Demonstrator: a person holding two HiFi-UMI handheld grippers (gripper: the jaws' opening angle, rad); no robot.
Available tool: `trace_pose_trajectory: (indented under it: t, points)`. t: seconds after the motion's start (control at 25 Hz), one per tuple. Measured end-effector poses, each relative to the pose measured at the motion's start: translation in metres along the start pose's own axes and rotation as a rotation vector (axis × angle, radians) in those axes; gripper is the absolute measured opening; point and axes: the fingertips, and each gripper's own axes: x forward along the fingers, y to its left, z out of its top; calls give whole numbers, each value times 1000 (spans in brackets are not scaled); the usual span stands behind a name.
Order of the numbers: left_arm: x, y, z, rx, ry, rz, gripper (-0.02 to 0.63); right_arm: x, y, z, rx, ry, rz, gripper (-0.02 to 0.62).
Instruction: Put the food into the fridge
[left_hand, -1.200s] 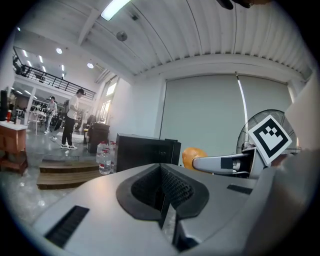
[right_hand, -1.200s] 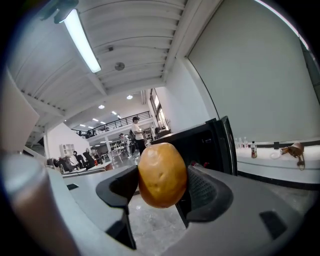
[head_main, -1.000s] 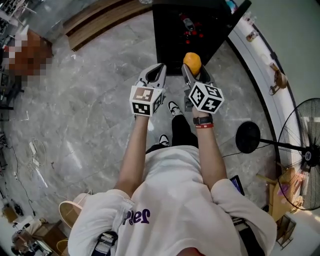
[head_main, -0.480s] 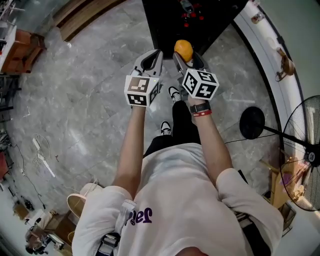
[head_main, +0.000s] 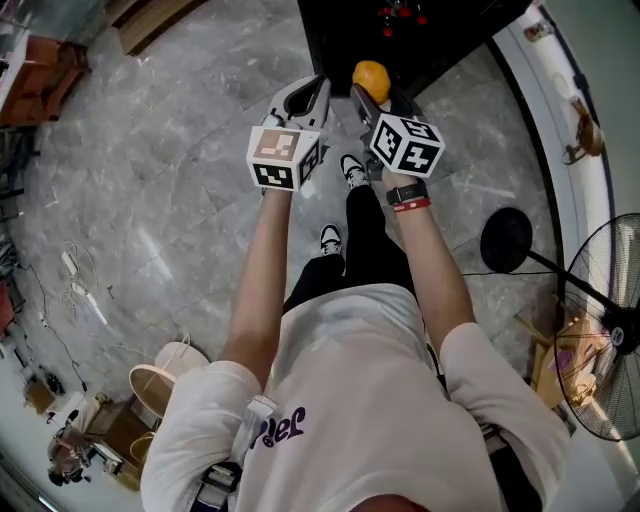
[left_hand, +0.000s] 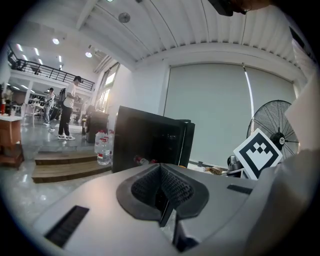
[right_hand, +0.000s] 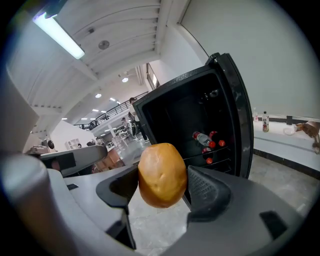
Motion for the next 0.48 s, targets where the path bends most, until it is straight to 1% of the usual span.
trace_pose_trajectory:
  t: [0.12, 0.28, 0.48]
  points:
    - [10, 8, -5, -2, 5, 1, 18, 15, -6, -7, -3, 18, 4, 318]
    - [18, 18, -13, -5, 9, 20, 18, 30, -18, -12, 34, 23, -2, 318]
    - [31, 25, -22, -18, 25, 20, 18, 49, -35, -11, 47, 27, -9, 319]
